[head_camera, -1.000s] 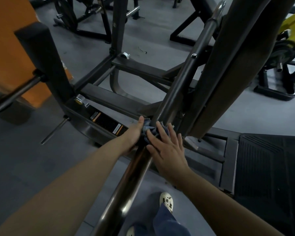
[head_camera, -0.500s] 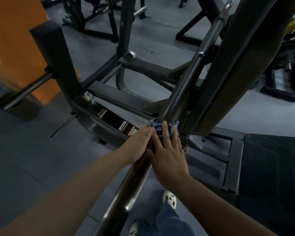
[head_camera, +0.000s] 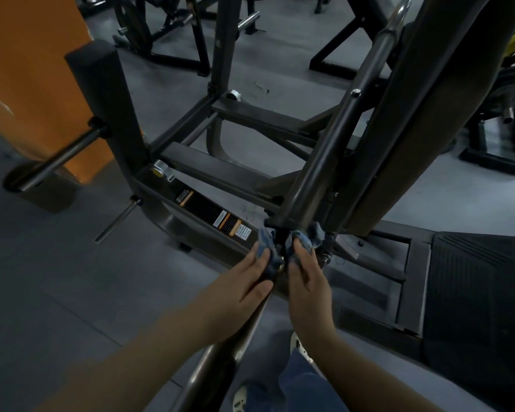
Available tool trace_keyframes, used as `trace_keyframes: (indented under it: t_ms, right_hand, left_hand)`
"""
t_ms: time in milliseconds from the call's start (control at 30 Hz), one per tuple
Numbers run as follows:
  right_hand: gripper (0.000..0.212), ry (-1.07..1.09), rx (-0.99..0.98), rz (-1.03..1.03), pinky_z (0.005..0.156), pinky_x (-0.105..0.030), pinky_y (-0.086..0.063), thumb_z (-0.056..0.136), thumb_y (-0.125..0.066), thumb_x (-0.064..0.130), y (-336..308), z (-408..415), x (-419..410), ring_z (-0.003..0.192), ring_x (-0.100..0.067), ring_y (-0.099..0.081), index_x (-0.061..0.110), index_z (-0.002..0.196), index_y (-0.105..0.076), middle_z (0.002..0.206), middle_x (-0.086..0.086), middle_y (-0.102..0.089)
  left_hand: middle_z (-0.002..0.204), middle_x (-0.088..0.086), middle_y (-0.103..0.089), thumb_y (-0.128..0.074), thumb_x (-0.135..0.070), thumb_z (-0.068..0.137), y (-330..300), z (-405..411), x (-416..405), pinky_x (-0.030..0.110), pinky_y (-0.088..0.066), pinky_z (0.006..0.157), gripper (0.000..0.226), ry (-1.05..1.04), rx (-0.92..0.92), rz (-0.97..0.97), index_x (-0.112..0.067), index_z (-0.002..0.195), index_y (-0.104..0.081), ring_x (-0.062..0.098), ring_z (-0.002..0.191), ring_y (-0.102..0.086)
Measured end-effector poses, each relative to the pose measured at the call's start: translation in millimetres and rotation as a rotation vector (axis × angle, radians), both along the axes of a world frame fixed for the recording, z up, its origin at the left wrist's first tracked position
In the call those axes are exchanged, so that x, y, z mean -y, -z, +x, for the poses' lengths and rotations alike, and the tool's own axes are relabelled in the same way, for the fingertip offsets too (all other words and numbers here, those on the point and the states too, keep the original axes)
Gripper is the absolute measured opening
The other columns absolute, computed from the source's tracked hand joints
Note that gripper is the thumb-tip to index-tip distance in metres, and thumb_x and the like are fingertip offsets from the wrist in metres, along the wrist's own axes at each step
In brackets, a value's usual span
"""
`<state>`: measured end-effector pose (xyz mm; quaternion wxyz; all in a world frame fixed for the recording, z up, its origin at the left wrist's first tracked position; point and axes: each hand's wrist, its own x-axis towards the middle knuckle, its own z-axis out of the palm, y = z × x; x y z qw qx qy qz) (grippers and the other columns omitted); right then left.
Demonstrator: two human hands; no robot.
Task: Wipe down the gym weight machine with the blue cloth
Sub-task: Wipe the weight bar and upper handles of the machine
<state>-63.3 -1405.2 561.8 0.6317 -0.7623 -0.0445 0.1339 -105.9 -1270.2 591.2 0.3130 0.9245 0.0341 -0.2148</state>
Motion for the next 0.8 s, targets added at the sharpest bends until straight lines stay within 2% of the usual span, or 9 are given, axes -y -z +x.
trace_keyframes:
  t_ms: [67,133,267,367,433,533,667,700,800]
  right_hand:
    - [0.039,0.003,-0.055,0.089,0.107,-0.025,-0.038,0.099,-0.040,0.015,2,-1,-2,0.131,-0.006,-0.040,0.046,0.123,-0.044,0.145,0.007,-0.039]
    - [0.035,-0.023,-0.053,0.078,0.111,-0.029,-0.034,0.099,-0.041,0.025,3,-4,-4,0.138,-0.007,-0.031,0.049,0.125,-0.036,0.153,0.008,-0.027]
    - [0.046,-0.095,0.005,-0.052,0.114,-0.044,-0.030,0.089,-0.034,0.062,1,-7,-9,0.145,-0.011,-0.013,0.057,0.133,-0.019,0.157,0.018,0.001]
    - [0.061,-0.134,-0.022,-0.131,0.114,-0.044,-0.029,0.085,-0.024,0.059,-1,-11,-8,0.145,-0.013,-0.007,0.050,0.142,-0.004,0.156,0.018,0.012]
    - [0.058,-0.134,0.003,-0.104,0.115,-0.043,-0.027,0.085,-0.025,0.061,-1,-10,-6,0.145,-0.012,-0.006,0.052,0.137,-0.001,0.157,0.016,0.010]
    - [0.055,-0.113,0.069,-0.127,0.118,-0.029,-0.020,0.094,-0.029,0.056,3,13,-3,0.144,-0.008,-0.006,0.044,0.142,-0.006,0.159,0.010,0.001]
    - [0.048,-0.211,0.083,-0.265,0.115,-0.014,-0.006,0.104,-0.028,0.027,-1,57,0,0.144,-0.008,0.000,0.016,0.149,-0.017,0.158,0.004,-0.007]
    - [0.047,-0.204,0.117,-0.283,0.112,-0.014,-0.009,0.103,-0.029,0.024,-3,60,0,0.144,-0.010,0.000,0.012,0.148,-0.020,0.157,0.001,-0.010]
    - [0.045,-0.263,0.273,-0.401,0.112,-0.038,-0.023,0.099,-0.040,0.018,-3,58,1,0.142,-0.029,-0.006,0.005,0.142,-0.036,0.155,-0.015,-0.018]
  left_hand:
    - [0.152,-0.014,0.023,-0.021,-0.048,0.097,-2,-5,6,0.024,-0.009,0.114,0.060,0.028,-0.005,0.039,-0.032,0.147,0.009,0.005,0.142,-0.003]
    - [0.153,-0.011,0.025,-0.022,-0.051,0.096,-2,-1,12,0.029,-0.015,0.116,0.062,0.018,0.007,0.040,-0.032,0.148,0.008,0.008,0.144,-0.003]
    - [0.157,-0.012,0.008,-0.021,-0.046,0.097,-4,15,15,0.028,-0.018,0.113,0.058,-0.097,0.017,-0.119,-0.031,0.149,-0.001,0.008,0.142,-0.014]
    - [0.148,-0.017,-0.017,-0.018,-0.046,0.096,-6,16,13,0.016,-0.018,0.103,0.058,-0.230,0.002,-0.405,-0.027,0.149,-0.006,-0.004,0.130,-0.019]
    - [0.149,-0.016,-0.015,-0.014,-0.058,0.089,-8,15,16,0.019,-0.018,0.106,0.069,-0.255,0.034,-0.532,-0.026,0.149,0.001,-0.002,0.134,-0.016]
    - [0.156,-0.009,0.013,-0.009,-0.059,0.084,-4,24,21,0.026,-0.006,0.117,0.075,-0.215,0.083,-0.364,-0.024,0.148,0.010,0.005,0.143,0.006]
    - [0.157,-0.006,0.011,-0.017,-0.043,0.099,-7,38,22,0.028,-0.006,0.116,0.057,-0.200,0.084,-0.173,-0.023,0.150,-0.001,0.010,0.144,0.001]
    - [0.158,-0.006,0.007,-0.018,-0.041,0.100,-8,41,22,0.029,-0.008,0.117,0.055,-0.210,0.089,-0.184,-0.023,0.150,-0.004,0.010,0.145,0.000]
    - [0.157,0.001,-0.015,-0.020,-0.035,0.102,-8,53,19,0.031,-0.013,0.117,0.050,-0.335,0.108,-0.329,-0.018,0.149,-0.019,0.015,0.144,-0.014]
